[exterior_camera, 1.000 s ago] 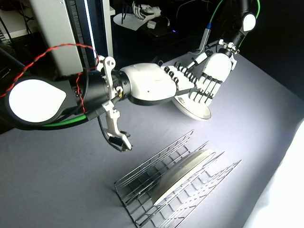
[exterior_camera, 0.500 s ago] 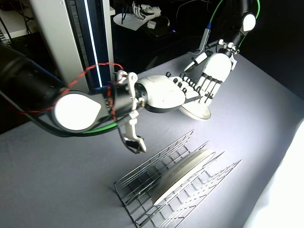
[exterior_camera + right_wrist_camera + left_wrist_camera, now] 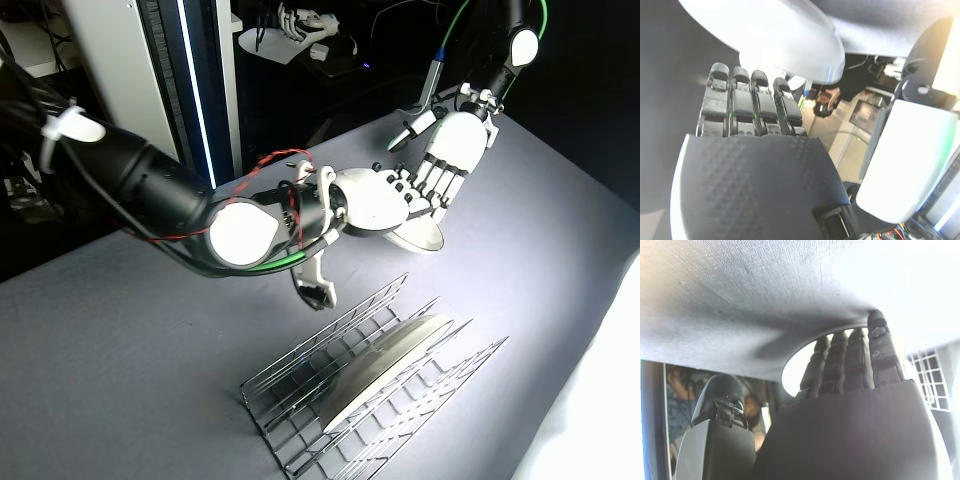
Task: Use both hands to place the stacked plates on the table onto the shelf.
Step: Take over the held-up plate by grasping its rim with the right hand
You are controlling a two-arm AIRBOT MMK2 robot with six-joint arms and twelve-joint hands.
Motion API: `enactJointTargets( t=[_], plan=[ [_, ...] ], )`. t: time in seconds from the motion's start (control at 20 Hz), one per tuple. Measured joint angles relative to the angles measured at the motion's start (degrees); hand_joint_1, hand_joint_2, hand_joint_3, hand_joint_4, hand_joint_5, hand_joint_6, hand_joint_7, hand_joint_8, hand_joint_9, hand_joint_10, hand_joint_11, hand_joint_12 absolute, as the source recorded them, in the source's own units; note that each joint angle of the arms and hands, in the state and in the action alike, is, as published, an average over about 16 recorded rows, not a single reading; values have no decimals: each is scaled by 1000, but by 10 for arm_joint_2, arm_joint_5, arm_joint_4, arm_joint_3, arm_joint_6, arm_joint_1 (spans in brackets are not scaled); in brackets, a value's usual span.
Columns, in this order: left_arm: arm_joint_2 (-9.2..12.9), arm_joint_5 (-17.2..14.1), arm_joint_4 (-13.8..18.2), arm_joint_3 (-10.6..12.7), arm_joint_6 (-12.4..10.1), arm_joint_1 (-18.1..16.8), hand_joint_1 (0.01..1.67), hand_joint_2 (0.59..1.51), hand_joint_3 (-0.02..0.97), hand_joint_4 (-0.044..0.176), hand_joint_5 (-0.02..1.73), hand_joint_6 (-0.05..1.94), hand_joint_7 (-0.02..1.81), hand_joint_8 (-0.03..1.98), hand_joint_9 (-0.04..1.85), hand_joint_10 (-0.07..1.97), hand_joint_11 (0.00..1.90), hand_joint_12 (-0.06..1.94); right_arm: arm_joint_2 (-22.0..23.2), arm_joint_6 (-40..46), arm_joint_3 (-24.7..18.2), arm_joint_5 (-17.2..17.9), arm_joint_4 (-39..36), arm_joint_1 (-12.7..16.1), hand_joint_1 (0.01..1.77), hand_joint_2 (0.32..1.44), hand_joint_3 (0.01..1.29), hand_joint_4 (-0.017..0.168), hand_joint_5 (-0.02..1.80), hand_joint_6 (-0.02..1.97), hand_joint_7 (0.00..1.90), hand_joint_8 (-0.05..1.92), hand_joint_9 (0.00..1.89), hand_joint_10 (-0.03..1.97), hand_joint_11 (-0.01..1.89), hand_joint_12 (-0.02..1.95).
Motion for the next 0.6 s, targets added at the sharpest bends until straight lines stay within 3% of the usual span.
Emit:
enactJointTargets(
  t=[0.6],
  plan=[
    [-1, 0, -1, 0, 0, 0, 14, 1183, 15, -7, 17, -5, -8, -15, -31, -57, 27, 1, -57, -5, 39, -34, 4, -9, 959, 580, 11, 12, 21, 10, 13, 26, 21, 1, 21, 2]
  ],
)
